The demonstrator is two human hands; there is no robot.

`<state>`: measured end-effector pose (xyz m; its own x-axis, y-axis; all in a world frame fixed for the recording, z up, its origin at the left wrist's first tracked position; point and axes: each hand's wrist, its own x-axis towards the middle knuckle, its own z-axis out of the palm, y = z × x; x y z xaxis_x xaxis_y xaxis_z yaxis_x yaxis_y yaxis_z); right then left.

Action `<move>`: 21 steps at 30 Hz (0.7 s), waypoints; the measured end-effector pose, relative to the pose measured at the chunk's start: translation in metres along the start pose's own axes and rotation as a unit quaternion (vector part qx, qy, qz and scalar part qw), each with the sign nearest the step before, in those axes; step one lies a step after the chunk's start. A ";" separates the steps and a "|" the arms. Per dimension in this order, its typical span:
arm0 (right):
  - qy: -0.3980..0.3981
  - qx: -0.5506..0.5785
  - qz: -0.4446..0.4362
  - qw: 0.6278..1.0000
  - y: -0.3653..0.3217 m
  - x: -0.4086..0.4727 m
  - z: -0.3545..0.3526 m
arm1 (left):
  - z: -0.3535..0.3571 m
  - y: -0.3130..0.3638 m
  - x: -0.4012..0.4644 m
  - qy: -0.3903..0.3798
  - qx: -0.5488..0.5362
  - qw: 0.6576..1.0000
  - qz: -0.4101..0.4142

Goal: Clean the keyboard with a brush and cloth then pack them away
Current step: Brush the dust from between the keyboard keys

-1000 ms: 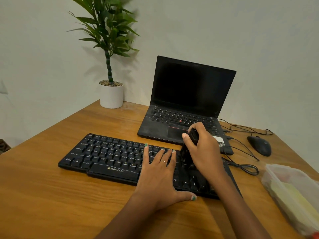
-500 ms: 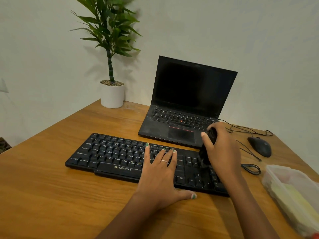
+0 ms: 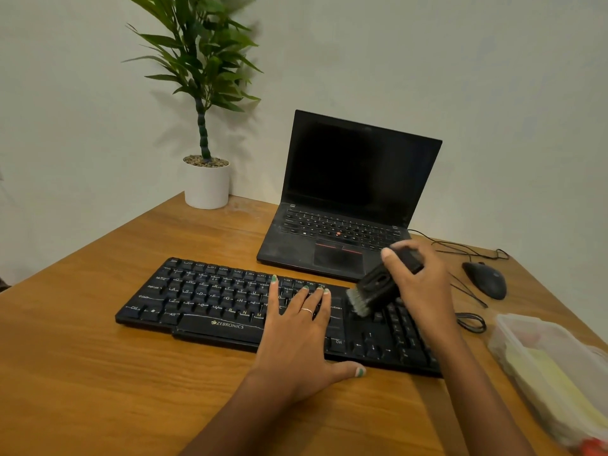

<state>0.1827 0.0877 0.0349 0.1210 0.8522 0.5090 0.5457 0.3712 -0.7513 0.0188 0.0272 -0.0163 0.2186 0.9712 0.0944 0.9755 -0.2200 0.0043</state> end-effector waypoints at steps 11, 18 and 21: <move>0.029 -0.146 -0.083 0.985 0.004 -0.002 0.003 | 0.001 0.001 0.001 0.003 0.000 1.000 -0.002; -0.012 -0.080 -0.051 0.995 0.006 0.001 -0.001 | 0.003 0.000 0.000 0.011 -0.003 1.000 -0.008; 0.027 -0.075 -0.021 0.997 0.009 0.001 -0.001 | 0.005 -0.001 0.001 0.024 0.003 1.000 -0.005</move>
<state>0.1892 0.0917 0.0290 0.1384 0.8143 0.5637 0.6679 0.3435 -0.6602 0.0185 0.0284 -0.0212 0.2071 0.9681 0.1414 0.9779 -0.2090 -0.0010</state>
